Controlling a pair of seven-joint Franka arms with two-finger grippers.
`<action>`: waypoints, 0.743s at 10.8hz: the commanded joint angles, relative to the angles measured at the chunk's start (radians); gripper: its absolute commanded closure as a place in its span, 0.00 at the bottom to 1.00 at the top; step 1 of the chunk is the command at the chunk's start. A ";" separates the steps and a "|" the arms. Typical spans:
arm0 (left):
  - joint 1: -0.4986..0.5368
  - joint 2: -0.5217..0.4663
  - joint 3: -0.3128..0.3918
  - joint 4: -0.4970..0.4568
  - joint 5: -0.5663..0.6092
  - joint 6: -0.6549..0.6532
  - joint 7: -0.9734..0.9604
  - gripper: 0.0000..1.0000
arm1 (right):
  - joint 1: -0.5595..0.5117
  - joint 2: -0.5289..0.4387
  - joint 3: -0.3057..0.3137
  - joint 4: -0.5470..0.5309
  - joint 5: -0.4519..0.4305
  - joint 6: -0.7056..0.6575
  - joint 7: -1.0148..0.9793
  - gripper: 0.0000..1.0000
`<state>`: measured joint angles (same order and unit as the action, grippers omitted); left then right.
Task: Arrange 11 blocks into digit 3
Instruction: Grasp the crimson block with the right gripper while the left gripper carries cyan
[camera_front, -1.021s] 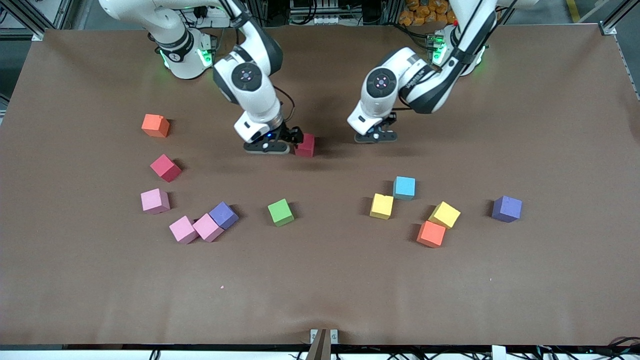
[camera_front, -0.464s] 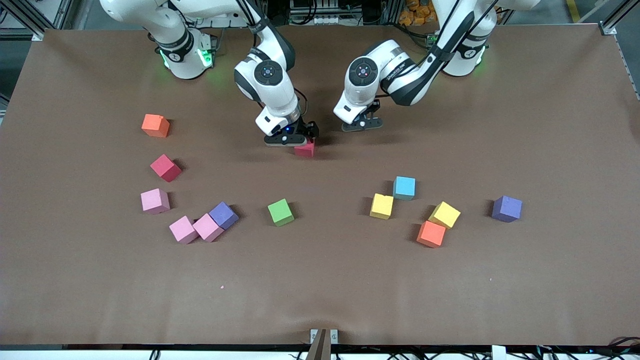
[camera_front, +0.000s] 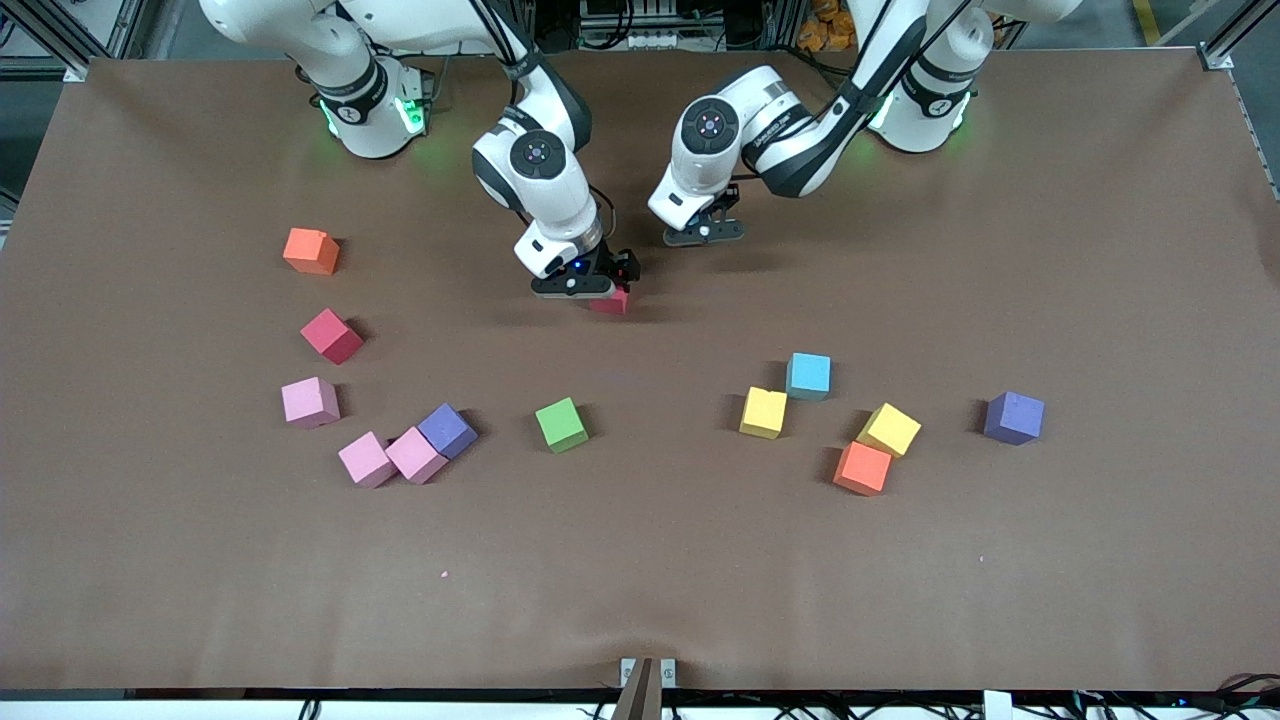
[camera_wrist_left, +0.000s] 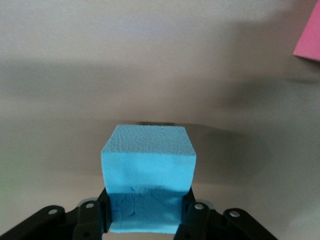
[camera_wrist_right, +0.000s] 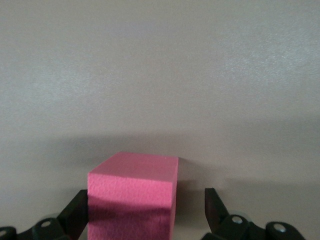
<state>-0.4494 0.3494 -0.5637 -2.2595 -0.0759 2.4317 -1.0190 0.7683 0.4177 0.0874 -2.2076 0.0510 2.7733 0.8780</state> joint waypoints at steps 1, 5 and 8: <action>-0.032 0.042 -0.001 0.015 -0.013 0.070 -0.004 0.66 | 0.000 0.012 -0.011 0.014 -0.023 0.005 0.009 0.05; -0.071 0.091 0.001 0.093 0.016 0.078 0.004 0.68 | -0.050 -0.020 -0.014 0.014 -0.023 -0.050 -0.094 0.76; -0.084 0.131 0.004 0.124 0.083 0.079 -0.001 0.69 | -0.089 -0.077 -0.031 0.061 -0.023 -0.200 -0.108 0.76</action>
<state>-0.5244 0.4423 -0.5642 -2.1702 -0.0271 2.5079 -1.0170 0.7020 0.3966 0.0568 -2.1700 0.0494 2.6797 0.7734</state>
